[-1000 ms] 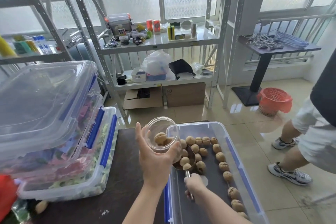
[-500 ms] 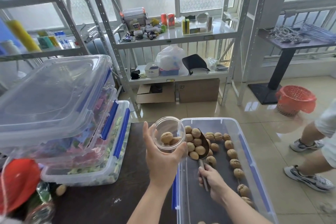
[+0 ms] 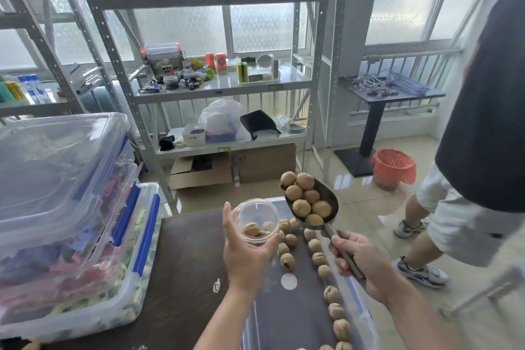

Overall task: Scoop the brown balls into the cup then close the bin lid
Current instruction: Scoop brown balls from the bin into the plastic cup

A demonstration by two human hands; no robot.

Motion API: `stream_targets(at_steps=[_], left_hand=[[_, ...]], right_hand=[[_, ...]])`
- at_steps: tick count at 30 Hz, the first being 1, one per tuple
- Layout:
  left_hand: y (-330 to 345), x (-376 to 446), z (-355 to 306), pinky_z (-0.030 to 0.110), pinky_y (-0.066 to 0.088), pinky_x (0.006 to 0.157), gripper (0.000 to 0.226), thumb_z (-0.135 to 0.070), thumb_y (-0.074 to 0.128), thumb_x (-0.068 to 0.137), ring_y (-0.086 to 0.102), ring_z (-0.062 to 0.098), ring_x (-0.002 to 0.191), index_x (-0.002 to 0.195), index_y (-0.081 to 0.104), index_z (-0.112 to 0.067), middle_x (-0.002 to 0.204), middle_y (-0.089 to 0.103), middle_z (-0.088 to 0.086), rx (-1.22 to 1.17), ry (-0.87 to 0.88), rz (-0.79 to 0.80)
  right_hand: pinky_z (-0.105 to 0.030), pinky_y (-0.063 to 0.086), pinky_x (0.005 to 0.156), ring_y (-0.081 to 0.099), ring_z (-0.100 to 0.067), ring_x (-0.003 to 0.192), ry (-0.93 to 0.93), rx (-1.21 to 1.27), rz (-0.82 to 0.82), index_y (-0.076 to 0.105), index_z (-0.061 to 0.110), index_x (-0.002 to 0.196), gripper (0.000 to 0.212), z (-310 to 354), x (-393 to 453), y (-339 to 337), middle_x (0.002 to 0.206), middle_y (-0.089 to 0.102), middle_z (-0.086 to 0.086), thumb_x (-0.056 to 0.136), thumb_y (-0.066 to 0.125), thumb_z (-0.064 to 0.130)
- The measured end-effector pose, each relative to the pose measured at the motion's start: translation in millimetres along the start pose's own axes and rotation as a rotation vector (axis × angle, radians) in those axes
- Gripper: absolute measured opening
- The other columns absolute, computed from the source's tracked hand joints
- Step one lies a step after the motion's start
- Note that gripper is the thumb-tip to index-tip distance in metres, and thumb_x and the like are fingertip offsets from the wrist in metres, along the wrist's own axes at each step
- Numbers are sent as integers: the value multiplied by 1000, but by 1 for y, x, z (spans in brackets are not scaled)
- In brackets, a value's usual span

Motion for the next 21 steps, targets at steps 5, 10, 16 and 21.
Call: stream_targets(at_steps=[5, 10, 16, 21], left_hand=[[31, -5, 7, 29, 35, 101, 108, -24, 84, 61, 42, 13, 125, 142, 13, -37, 145, 40, 3, -23, -38, 100], [49, -17, 14, 39, 41, 99, 108, -30, 80, 58, 49, 23, 125, 140, 11, -43, 144, 42, -4, 13, -70, 170], [56, -31, 26, 34, 41, 96, 109, -44, 75, 53, 51, 21, 122, 137, 6, -52, 142, 46, -6, 66, -102, 225], [56, -31, 32, 22, 34, 90, 108, -26, 82, 59, 52, 17, 120, 141, 14, -39, 136, 47, -11, 51, -108, 188]], right_hand=[[-16, 27, 33, 37, -6, 34, 25, -359, 49, 53, 0, 87, 15, 46, -50, -8, 58, 46, -5, 96, 41, 0], [-17, 30, 38, 40, -5, 36, 71, -860, -4, 63, -3, 81, 23, 75, -72, 1, 59, 56, -4, 94, 47, 7], [-13, 37, 34, 54, -9, 43, 82, -1608, -41, 67, 6, 85, 26, 109, -83, 40, 75, 68, -4, 91, 47, 21], [-33, 50, 66, 61, -23, 68, 22, -1929, -132, 49, 16, 68, 28, 135, -90, 61, 85, 64, -5, 92, 45, 30]])
Point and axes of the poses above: each hand's wrist, its own x-axis towards the middle knuckle, its own y-axis out of the palm, z = x × y, the point moved 7 cm from there along x, towards the middle knuckle
